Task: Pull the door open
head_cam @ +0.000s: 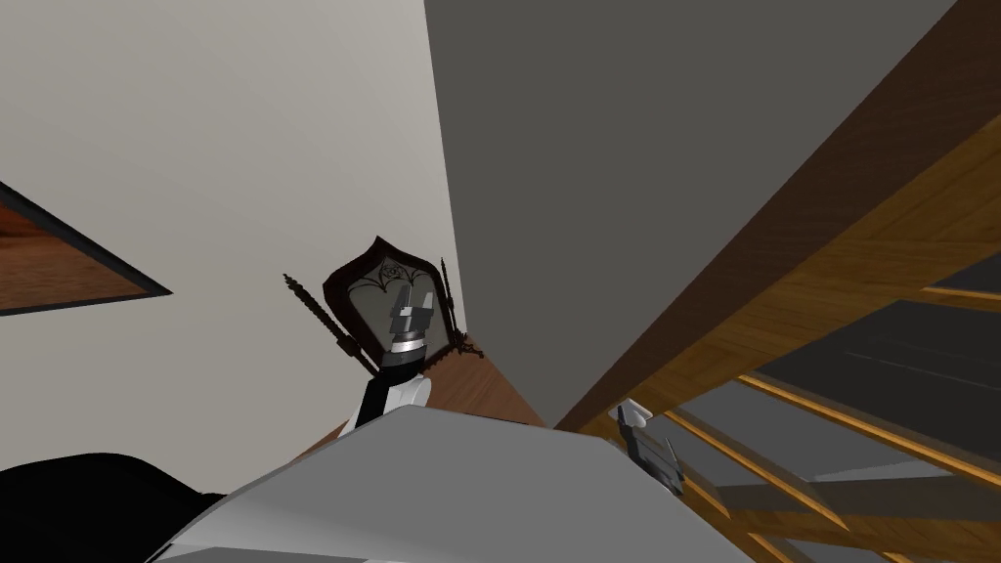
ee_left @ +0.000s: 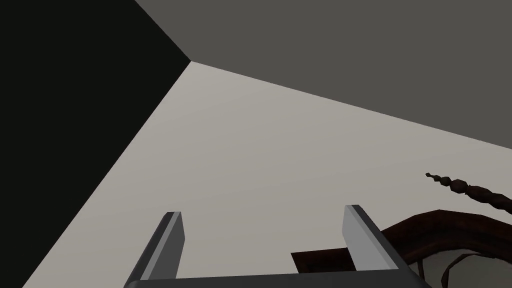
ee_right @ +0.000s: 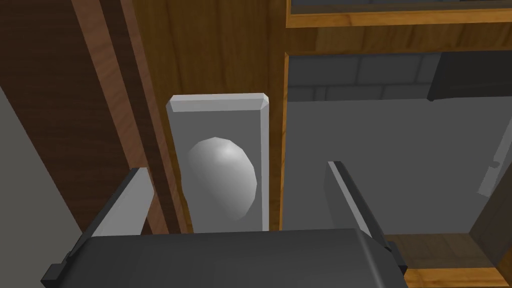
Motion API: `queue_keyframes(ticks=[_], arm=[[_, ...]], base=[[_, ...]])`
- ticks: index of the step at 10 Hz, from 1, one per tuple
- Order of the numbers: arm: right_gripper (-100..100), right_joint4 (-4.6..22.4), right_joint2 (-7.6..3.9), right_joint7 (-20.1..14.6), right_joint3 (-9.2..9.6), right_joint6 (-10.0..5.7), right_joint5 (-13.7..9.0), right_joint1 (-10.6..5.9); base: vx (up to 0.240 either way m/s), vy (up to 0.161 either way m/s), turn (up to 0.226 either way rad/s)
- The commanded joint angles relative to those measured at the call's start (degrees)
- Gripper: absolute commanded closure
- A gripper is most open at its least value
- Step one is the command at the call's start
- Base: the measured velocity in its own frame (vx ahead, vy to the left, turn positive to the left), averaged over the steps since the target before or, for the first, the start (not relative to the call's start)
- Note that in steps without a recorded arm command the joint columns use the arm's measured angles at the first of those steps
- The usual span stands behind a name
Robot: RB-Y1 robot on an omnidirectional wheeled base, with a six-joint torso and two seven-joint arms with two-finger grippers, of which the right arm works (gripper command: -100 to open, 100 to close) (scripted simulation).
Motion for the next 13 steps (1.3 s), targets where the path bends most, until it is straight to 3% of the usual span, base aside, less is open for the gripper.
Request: queue_keyframes(ticks=[1, 2, 3, 8, 13], arm=[[-100, 0.63, -0.69, -1.51, 0.21, -0.24, 0.32, 0.23], [-100, 0.84, -0.07, -1.11, 0.47, -0.3, 0.35, 0.4], [100, 0.84, -0.07, -1.11, 0.47, -0.3, 0.35, 0.4], [100, 0.84, -0.07, -1.11, 0.47, -0.3, 0.35, 0.4], [100, -1.04, -1.88, -3.05, 4.24, -1.74, 2.71, 1.75]], base=[[0.179, -0.004, -0.08], [0.065, 0.015, -0.057], [-0.032, 0.014, 0.036], [-0.009, -0.001, 0.006], [-0.181, 0.033, 0.053]])
